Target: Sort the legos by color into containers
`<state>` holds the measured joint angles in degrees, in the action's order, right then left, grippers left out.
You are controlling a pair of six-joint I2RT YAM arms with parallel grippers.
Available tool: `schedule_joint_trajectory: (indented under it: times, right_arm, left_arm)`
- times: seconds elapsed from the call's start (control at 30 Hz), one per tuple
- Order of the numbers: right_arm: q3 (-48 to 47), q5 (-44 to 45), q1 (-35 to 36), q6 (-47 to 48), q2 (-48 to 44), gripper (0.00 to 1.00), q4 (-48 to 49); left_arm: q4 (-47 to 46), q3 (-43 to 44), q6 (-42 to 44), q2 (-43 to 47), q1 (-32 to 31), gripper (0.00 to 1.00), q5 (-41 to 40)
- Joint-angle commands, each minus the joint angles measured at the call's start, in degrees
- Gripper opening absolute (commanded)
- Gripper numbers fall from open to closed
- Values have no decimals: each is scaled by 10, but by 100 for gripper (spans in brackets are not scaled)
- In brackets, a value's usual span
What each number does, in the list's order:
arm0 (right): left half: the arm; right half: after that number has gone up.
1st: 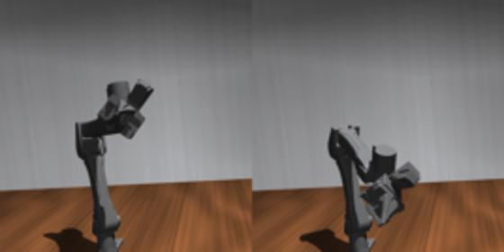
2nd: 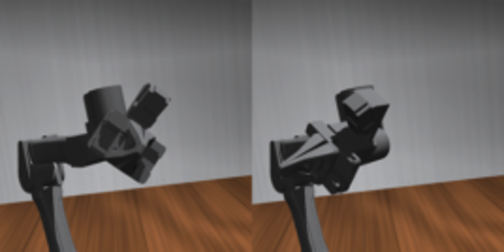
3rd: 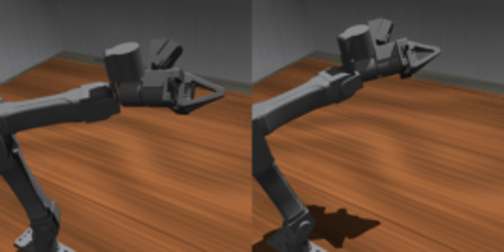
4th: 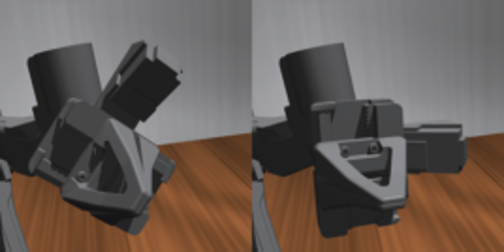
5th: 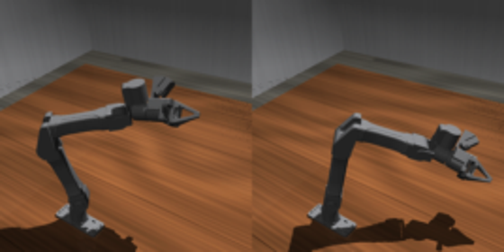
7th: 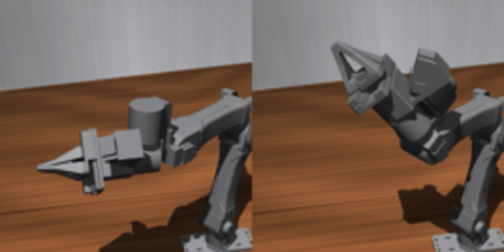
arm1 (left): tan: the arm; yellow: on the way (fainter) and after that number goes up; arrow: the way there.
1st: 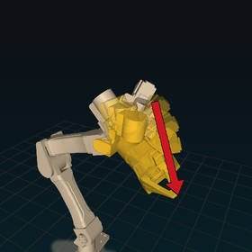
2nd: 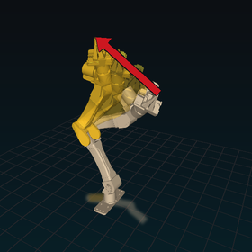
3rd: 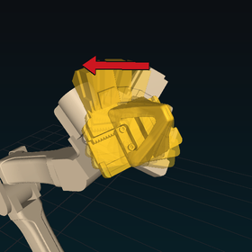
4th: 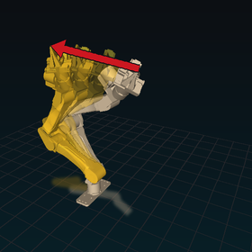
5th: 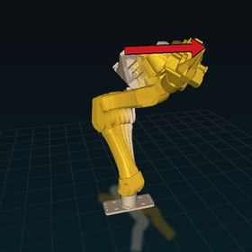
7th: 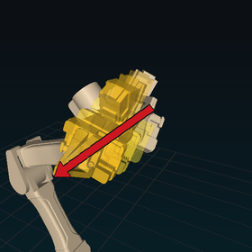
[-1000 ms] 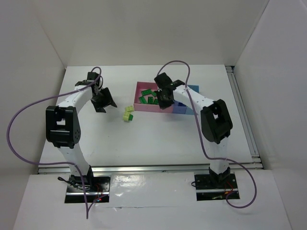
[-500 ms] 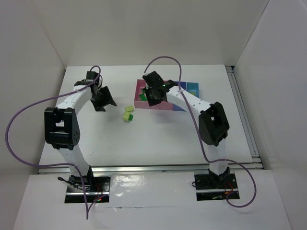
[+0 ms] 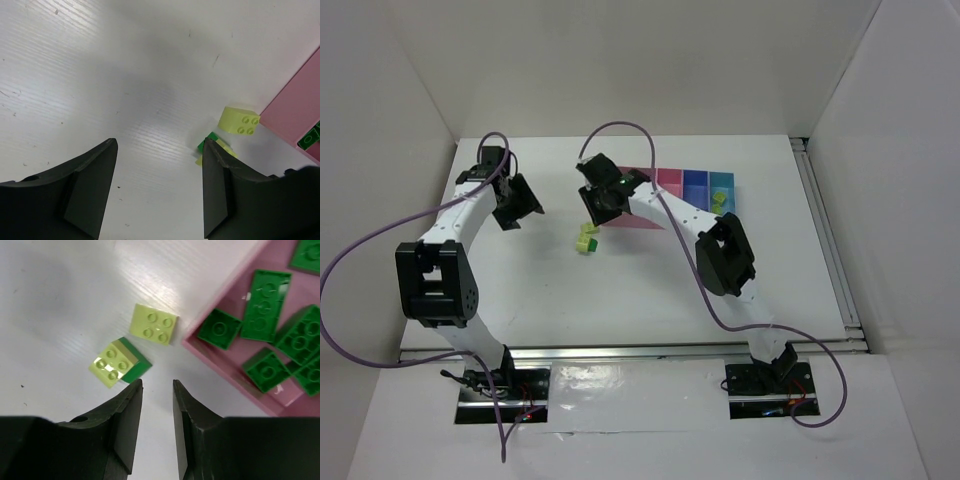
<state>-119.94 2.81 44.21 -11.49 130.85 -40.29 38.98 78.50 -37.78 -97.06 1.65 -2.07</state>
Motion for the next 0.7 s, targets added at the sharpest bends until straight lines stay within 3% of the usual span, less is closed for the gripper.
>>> schedule_joint_trajectory:
  times: [0.0, 0.23, 0.67]
  right_arm:
    - [-40, -19, 18, 10, 15, 38, -28]
    - [-40, -51, 29, 10, 27, 65, -28]
    - [-71, -46, 47, -54, 75, 65, -27]
  left_arm:
    - [6, -6, -5, 17, 5, 72, -11]
    - [6, -12, -5, 17, 5, 72, -6]
    - [0, -27, -5, 38, 12, 72, -34]
